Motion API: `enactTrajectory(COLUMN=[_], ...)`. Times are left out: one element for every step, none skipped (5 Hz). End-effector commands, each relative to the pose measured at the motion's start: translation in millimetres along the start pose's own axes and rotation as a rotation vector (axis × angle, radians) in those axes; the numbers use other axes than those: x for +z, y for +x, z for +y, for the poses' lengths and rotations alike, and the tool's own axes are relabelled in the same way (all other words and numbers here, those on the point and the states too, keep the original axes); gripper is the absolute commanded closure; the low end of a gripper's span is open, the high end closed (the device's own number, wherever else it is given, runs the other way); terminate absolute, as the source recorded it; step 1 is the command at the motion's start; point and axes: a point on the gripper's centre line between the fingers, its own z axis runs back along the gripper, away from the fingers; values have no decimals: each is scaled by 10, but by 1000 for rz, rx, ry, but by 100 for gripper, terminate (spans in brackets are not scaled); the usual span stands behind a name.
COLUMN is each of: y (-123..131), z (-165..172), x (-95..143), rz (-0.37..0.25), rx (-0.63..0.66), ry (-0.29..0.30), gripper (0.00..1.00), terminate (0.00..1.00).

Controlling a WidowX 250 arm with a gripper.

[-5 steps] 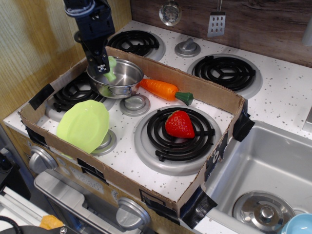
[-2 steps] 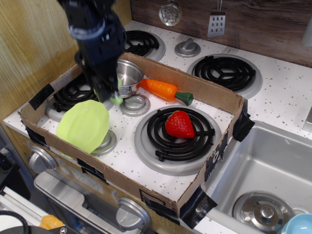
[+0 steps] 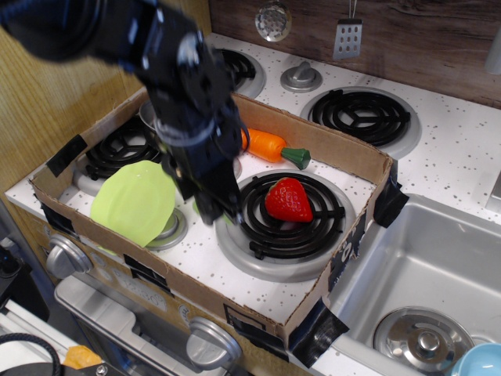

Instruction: Take broccoli out of pan

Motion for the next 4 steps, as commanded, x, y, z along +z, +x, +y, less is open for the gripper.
enactTrajectory(y=[61,-37,-140,-137], z=[-71,-58,-22,29], x=[29,-17,-45,-4], rz=[-69,-83,-75,-62], rx=[79,93,117,97], ry=[40,31,-5,-10], gripper=[100,100,0,0], terminate=[0,0,0,0])
